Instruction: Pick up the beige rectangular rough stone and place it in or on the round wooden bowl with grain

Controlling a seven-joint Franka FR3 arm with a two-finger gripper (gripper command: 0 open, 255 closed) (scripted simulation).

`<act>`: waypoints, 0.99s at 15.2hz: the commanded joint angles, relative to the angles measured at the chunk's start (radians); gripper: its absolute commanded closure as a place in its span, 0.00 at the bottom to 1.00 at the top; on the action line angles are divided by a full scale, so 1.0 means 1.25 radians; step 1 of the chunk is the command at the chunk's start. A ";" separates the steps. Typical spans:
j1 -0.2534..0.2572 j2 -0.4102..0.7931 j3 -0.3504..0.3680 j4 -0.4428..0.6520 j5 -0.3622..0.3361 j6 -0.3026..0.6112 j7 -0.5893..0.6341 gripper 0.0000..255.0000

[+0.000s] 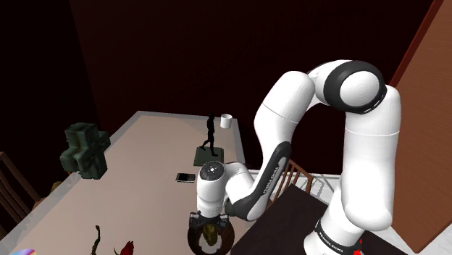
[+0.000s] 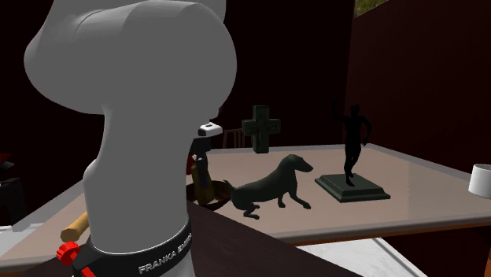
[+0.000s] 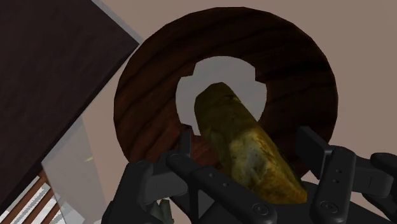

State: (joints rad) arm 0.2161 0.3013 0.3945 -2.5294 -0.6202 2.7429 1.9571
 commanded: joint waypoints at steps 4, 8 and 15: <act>-0.003 0.004 0.001 -0.013 0.004 -0.003 -0.005 0.00; -0.062 -0.121 0.104 -0.038 0.180 -0.078 -0.132 0.00; -0.059 -0.121 0.101 -0.038 0.181 -0.078 -0.133 0.00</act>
State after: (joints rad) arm 0.1427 0.1499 0.5203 -2.5769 -0.3949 2.6456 1.7918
